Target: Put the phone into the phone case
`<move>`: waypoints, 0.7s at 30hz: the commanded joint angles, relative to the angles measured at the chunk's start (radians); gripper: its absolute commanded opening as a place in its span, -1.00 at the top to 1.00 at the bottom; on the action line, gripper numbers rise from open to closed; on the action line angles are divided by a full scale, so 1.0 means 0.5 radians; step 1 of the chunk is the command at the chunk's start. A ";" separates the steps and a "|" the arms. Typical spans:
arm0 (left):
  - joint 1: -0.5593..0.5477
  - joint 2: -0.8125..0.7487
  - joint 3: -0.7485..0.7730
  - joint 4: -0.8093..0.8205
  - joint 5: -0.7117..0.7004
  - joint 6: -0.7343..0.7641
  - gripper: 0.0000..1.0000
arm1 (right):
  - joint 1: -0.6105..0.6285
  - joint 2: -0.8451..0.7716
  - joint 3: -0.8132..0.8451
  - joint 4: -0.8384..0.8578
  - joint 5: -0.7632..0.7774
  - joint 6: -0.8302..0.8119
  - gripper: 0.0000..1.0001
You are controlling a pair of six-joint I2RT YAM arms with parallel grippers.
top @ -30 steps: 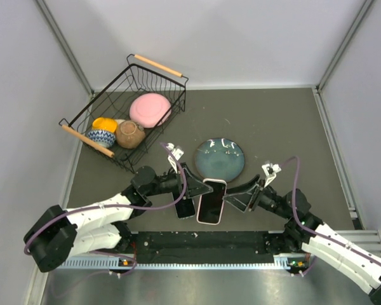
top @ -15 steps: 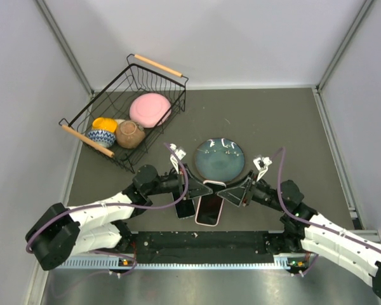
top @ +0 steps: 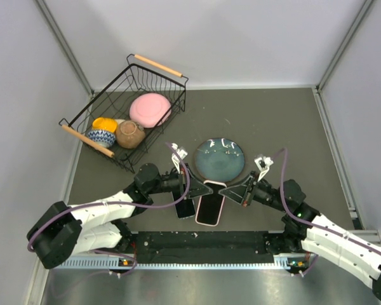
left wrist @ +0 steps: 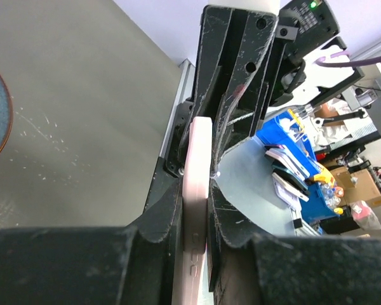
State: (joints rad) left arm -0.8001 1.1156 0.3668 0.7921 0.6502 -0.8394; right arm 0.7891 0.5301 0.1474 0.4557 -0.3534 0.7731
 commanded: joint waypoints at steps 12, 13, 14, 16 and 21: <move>0.014 -0.007 0.129 -0.142 -0.027 -0.067 1.00 | -0.007 0.185 0.049 0.220 -0.054 0.070 0.66; 0.017 -0.010 0.129 -0.142 -0.042 -0.067 1.00 | -0.007 0.204 0.037 0.300 -0.060 0.083 0.80; 0.014 -0.013 0.129 -0.136 -0.040 -0.070 1.00 | -0.007 0.240 0.021 0.331 -0.066 0.098 1.00; 0.017 -0.013 0.135 -0.136 -0.049 -0.088 1.00 | -0.007 0.271 0.000 0.392 -0.069 0.172 1.00; 0.020 -0.071 0.125 -0.148 -0.116 -0.137 1.00 | -0.007 0.330 -0.019 0.457 -0.140 0.261 0.38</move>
State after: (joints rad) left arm -0.7784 1.1137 0.3916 0.6594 0.6559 -0.8524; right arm 0.7753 0.6724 0.1375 0.5621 -0.3634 0.8673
